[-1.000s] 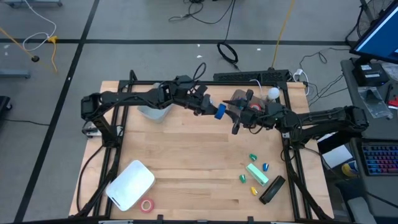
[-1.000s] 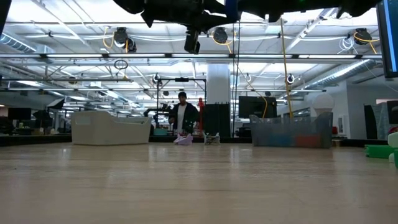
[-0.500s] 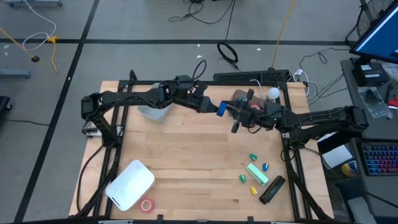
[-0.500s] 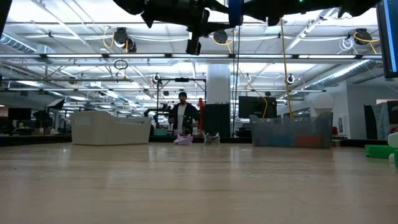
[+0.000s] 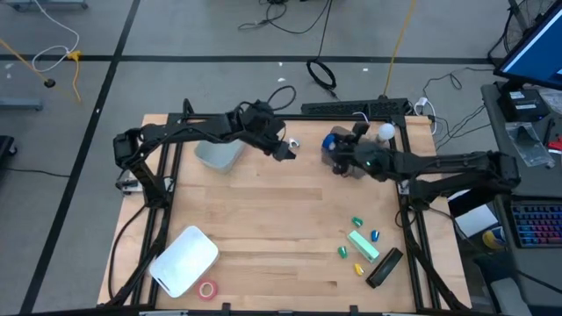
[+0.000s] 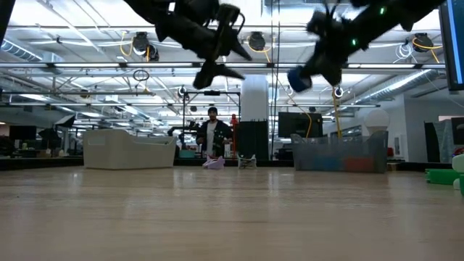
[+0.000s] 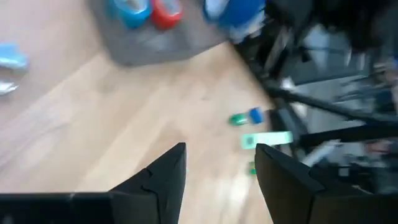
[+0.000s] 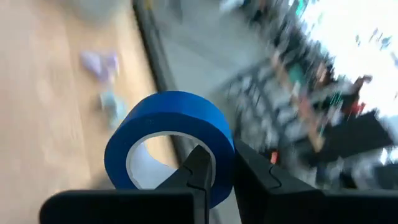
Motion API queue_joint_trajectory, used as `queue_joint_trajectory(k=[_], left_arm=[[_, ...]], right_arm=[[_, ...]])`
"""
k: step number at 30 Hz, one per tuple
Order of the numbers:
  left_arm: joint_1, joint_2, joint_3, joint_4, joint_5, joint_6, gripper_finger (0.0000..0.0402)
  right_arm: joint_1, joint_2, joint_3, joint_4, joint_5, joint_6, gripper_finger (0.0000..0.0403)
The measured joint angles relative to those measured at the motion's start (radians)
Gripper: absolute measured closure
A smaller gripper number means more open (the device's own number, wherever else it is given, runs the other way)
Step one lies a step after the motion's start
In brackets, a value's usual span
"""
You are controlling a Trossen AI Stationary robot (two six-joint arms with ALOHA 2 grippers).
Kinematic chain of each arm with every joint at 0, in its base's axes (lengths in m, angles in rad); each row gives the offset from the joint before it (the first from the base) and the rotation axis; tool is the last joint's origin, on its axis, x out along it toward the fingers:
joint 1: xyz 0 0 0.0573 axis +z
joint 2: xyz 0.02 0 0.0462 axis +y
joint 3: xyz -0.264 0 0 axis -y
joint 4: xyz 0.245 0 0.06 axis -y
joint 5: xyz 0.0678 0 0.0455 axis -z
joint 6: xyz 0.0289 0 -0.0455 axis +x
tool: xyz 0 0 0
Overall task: Pick and place Stapler, Stapler remover, tape
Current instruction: Put the blue tape into the black bin
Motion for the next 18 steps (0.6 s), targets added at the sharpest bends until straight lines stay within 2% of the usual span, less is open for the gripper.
queue_joint_trajectory(k=[3,9,18], left_arm=[[-0.008,0.0,0.0,-0.055,-0.041,0.014,0.0209],[-0.03,0.0,0.0,-0.067,-0.091,0.041,0.0208],[-0.057,0.0,0.0,-0.066,-0.126,0.066,0.0208]], right_arm=[[-0.071,-0.001,0.0,-0.147,-0.024,0.075,0.0372],[-0.214,-0.001,0.0,-0.394,-0.166,0.166,0.0372],[-0.354,-0.001,0.0,-0.523,-0.368,0.19,0.0372]])
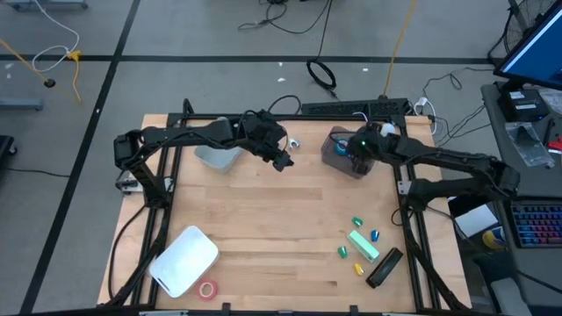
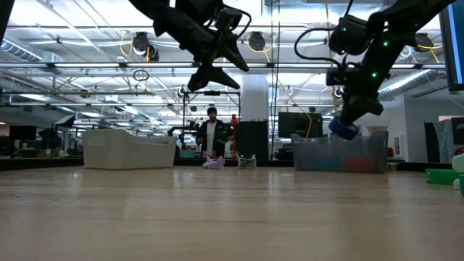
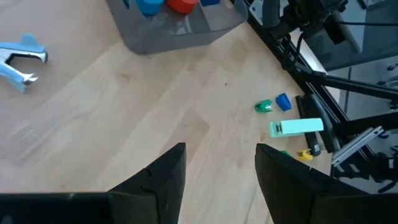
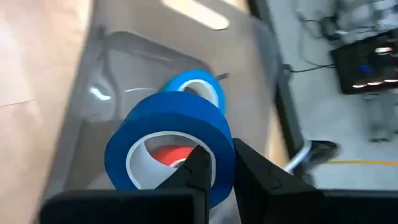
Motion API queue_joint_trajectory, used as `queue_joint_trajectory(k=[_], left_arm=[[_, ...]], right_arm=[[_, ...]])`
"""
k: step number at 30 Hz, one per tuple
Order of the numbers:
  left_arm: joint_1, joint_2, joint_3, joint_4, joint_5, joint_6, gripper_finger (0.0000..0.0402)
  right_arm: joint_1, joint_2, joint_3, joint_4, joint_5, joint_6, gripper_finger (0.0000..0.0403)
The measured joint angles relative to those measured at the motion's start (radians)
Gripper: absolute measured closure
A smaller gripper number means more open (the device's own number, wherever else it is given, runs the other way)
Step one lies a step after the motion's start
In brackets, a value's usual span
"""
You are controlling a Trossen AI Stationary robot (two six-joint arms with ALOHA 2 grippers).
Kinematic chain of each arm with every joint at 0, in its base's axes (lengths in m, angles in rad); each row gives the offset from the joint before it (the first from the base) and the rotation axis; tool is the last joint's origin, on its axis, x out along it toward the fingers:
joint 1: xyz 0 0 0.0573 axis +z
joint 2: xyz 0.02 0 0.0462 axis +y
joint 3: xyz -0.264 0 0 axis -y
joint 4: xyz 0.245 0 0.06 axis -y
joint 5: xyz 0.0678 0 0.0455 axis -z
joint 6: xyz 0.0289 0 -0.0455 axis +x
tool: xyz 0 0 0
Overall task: Pick and place Stapler, Stapler remover, tape
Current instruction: Put the blue tape into the black bin
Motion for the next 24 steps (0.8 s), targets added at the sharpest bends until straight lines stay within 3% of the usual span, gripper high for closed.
queue_joint_trajectory(k=[10,24], left_arm=[[-0.012,0.0,0.0,0.002,-0.024,0.0,0.0208],[-0.015,0.0,0.0,0.002,-0.023,-0.006,0.0208]], right_arm=[[-0.095,0.005,0.0,-0.064,-0.162,-0.004,0.0372],[-0.132,0.121,0.0,-0.085,-0.24,-0.02,0.0372]])
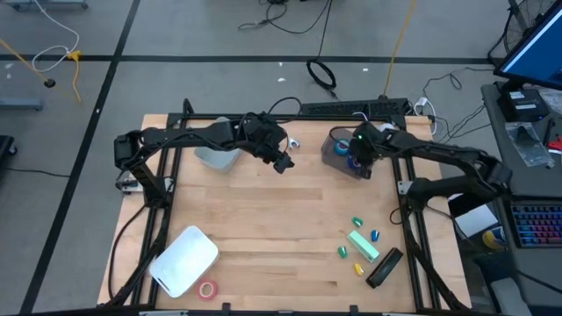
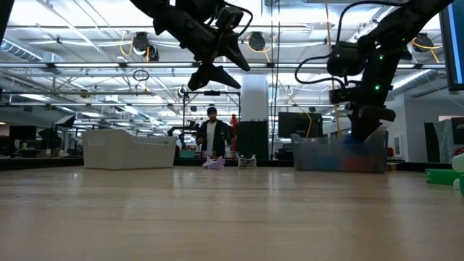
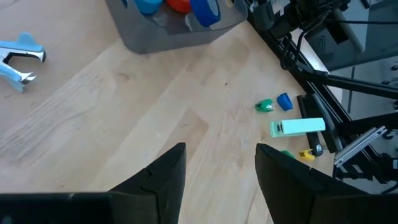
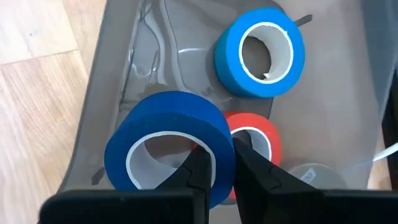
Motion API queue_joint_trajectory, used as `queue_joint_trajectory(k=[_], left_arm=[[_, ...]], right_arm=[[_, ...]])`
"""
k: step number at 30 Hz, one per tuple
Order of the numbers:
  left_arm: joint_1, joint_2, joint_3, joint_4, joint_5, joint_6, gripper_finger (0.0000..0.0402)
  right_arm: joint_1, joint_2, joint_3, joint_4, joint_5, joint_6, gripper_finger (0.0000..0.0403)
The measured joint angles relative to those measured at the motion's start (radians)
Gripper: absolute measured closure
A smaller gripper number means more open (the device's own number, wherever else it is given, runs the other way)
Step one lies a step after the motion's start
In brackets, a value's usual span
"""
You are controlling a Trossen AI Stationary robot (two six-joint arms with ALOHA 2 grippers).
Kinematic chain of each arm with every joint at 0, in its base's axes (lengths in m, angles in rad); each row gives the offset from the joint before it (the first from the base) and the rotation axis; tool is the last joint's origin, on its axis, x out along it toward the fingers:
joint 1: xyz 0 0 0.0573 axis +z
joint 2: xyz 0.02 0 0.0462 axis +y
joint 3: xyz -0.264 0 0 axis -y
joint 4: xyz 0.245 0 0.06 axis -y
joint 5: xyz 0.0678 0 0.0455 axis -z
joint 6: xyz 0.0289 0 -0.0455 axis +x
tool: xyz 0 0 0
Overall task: Pick and place Stapler, Stapler remover, tape
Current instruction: Put the blue tape into the black bin
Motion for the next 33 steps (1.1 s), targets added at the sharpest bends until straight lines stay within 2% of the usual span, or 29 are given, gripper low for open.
queue_joint_trajectory(k=[5,12,33], left_arm=[[0.0,0.0,0.0,0.0,0.0,0.003,0.0208],[0.0,0.0,0.0,0.0,0.0,0.003,0.0208],[0.0,0.0,0.0,0.0,0.0,0.004,0.0208]], right_arm=[[0.0,0.019,0.0,-0.002,0.001,-0.002,0.0356],[0.0,0.019,0.0,-0.034,0.0,0.012,0.0356],[0.0,0.01,0.0,-0.062,0.0,0.02,0.0304]])
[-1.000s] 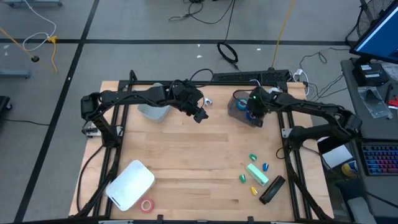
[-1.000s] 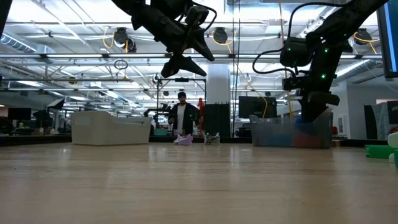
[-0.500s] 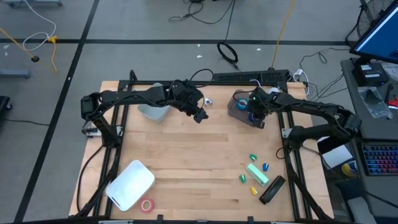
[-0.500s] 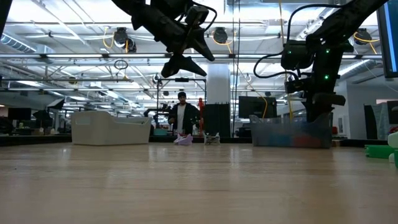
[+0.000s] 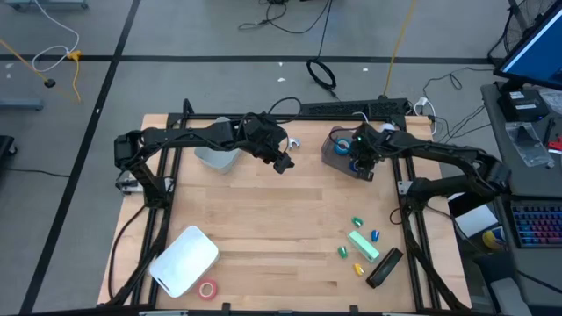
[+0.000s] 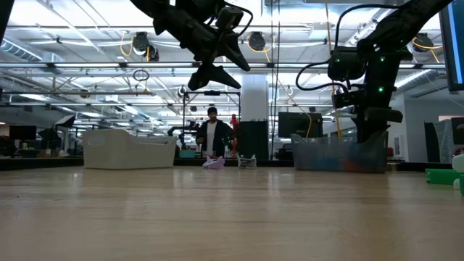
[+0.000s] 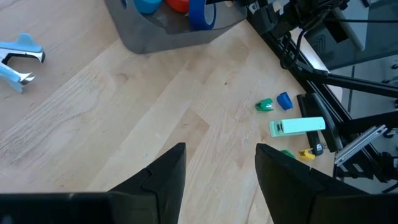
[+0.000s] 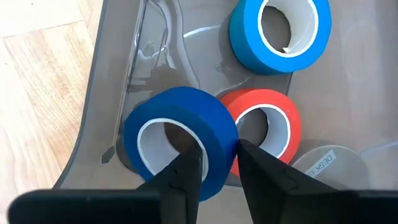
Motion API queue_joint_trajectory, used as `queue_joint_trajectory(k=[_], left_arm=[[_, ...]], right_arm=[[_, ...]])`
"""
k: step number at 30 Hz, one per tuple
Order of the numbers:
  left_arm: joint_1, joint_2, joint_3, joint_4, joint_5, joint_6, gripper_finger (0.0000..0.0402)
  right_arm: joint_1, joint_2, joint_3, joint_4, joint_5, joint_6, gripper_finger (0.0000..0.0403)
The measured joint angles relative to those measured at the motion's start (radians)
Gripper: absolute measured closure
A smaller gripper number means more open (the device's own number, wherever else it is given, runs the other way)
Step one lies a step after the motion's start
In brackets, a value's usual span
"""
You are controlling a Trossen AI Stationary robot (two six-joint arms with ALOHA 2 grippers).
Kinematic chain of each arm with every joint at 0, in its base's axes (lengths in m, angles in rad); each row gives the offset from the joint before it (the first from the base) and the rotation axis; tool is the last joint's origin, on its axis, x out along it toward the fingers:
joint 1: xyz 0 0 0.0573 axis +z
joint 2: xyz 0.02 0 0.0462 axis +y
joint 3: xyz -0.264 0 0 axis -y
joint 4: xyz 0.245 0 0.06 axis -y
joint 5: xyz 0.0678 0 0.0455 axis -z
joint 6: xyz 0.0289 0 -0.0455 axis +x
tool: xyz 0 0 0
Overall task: Pick and place Stapler, Stapler remover, tape
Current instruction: Put the blue tape into the black bin, then put the pink tape into the black bin
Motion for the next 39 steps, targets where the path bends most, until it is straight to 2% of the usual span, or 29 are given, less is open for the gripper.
queue_joint_trajectory(k=[12,15,19,21,25,29,32,35,39], left_arm=[[0.0,0.0,0.0,-0.001,0.018,-0.009,0.0208],[-0.005,0.0,0.0,-0.006,0.073,-0.027,0.0208],[-0.04,0.0,0.001,-0.053,0.203,-0.079,0.0208],[-0.076,0.0,0.001,-0.117,0.244,-0.099,0.0208],[-0.172,0.0,0.001,-0.285,0.249,-0.118,0.0208],[-0.278,0.0,0.001,-0.413,0.249,-0.099,0.0208],[-0.366,0.0,0.001,-0.463,0.246,-0.008,0.0208],[-0.463,0.0,0.001,-0.504,0.23,0.093,0.0208],[-0.609,0.0,0.001,-0.539,0.117,0.24,0.0208]], right_arm=[[0.001,-0.085,0.0,-0.005,0.014,0.0,0.028],[0.003,-0.128,0.0,-0.005,0.07,0.0,0.0281],[0.003,-0.21,0.0,-0.005,0.106,0.002,0.0284],[0.003,-0.255,0.0,0.002,0.106,0.026,0.0284],[0.003,-0.347,0.0,0.038,0.093,0.086,0.0284],[0.003,-0.42,0.0,0.11,0.02,0.113,0.0284],[0.003,-0.454,0.0,0.176,-0.027,0.132,0.0284],[0.003,-0.474,0.0,0.228,-0.03,0.148,0.0284],[0.003,-0.477,0.0,0.252,-0.03,0.155,0.0284]])
